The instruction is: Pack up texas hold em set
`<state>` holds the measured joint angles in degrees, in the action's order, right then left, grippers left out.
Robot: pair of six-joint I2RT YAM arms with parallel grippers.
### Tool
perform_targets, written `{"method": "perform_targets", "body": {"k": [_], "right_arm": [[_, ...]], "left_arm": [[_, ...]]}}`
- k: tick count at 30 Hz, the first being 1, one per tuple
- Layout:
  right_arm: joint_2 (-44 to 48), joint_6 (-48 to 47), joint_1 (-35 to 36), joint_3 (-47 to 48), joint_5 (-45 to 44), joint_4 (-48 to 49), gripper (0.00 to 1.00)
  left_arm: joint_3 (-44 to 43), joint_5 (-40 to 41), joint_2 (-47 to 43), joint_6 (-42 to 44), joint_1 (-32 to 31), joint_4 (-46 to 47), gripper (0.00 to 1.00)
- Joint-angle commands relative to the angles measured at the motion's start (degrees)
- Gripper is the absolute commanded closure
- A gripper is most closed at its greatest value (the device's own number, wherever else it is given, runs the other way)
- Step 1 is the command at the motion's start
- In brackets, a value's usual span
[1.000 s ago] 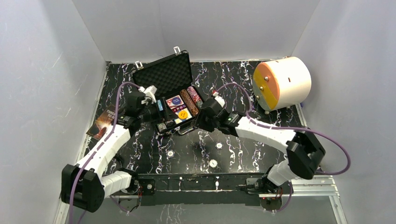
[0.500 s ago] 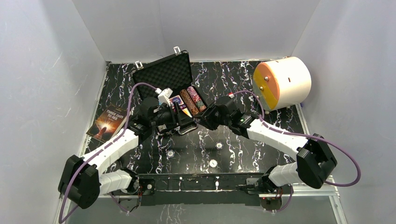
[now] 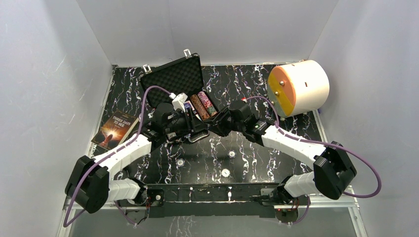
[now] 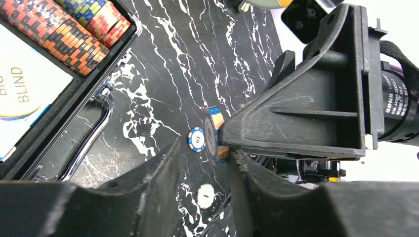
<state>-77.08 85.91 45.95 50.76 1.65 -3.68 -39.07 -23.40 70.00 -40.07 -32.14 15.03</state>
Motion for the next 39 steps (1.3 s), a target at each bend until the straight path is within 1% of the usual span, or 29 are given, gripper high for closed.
{"method": "perform_targets", "body": {"k": [1, 3, 7, 8, 10, 11, 14, 17, 19, 21, 25, 29, 31, 35, 39], "right_arm": [[0.02, 0.78, -0.25, 0.43, 1.38, 3.86, 0.51], [-0.40, 0.44, -0.26, 0.53, 1.55, 3.86, 0.51], [-1.70, -0.95, -0.34, 0.78, 2.20, 3.86, 0.48], [-1.98, -1.64, -0.38, 0.89, 2.34, 3.86, 0.44], [-1.91, -3.93, -0.98, 1.24, 2.12, 3.28, 0.33], [-1.62, -6.11, -1.56, 1.53, 1.67, 2.34, 0.28], [0.93, -12.04, -3.82, 1.49, -0.29, -0.19, 0.20], [4.96, -16.97, -5.51, -0.47, -2.81, -0.72, 0.17], [7.16, -18.53, -6.11, -2.04, -4.68, -1.81, 0.16], [8.60, -19.33, -6.71, -3.68, -4.97, -2.53, 0.16], [9.93, -18.85, -7.54, -6.46, -3.14, -3.18, 0.16], [10.34, -18.08, -7.67, -8.54, -1.73, -2.83, 0.16], [10.35, -18.06, -7.73, -9.00, -1.56, -2.71, 0.17], [10.04, -18.39, -7.84, -8.84, -1.01, -2.62, 0.17], [9.24, -18.26, -7.98, -8.67, -0.16, -2.17, 0.17]], "left_arm": [[-2.30, 1.63, 0.04, 0.89, -0.64, 1.62, 0.69], [-2.47, 1.51, 0.26, 0.86, -0.86, 1.94, 0.75], [-3.18, 2.13, 0.47, 2.37, -0.94, 0.57, 0.93], [-3.39, 2.36, 0.35, 3.42, -0.95, 0.01, 1.00], [-4.67, 4.12, -0.02, 6.58, -0.93, -3.48, 1.00], [-6.07, 5.24, -0.36, 9.99, -0.95, -7.48, 1.00], [-10.46, 9.39, -0.49, 20.18, -0.91, -19.37, 1.00], [-16.97, 14.43, 3.23, 30.12, -0.86, -32.26, 1.00], [-21.27, 17.82, 6.84, 34.38, -0.67, -38.97, 1.00], [-25.66, 18.64, 10.66, 37.53, -0.41, -44.12, 1.00], [-30.06, 16.01, 14.73, 44.37, -0.39, -50.05, 1.00], [-31.57, 21.11, 16.81, 47.49, -0.37, -52.68, 1.00], [-32.22, 23.81, 18.05, 47.85, -0.32, -54.39, 1.00], [-31.34, 24.08, 19.89, 47.93, -0.38, -55.84, 1.00], [-29.73, 27.58, 20.53, 47.66, -0.38, -55.82, 1.00]]}}
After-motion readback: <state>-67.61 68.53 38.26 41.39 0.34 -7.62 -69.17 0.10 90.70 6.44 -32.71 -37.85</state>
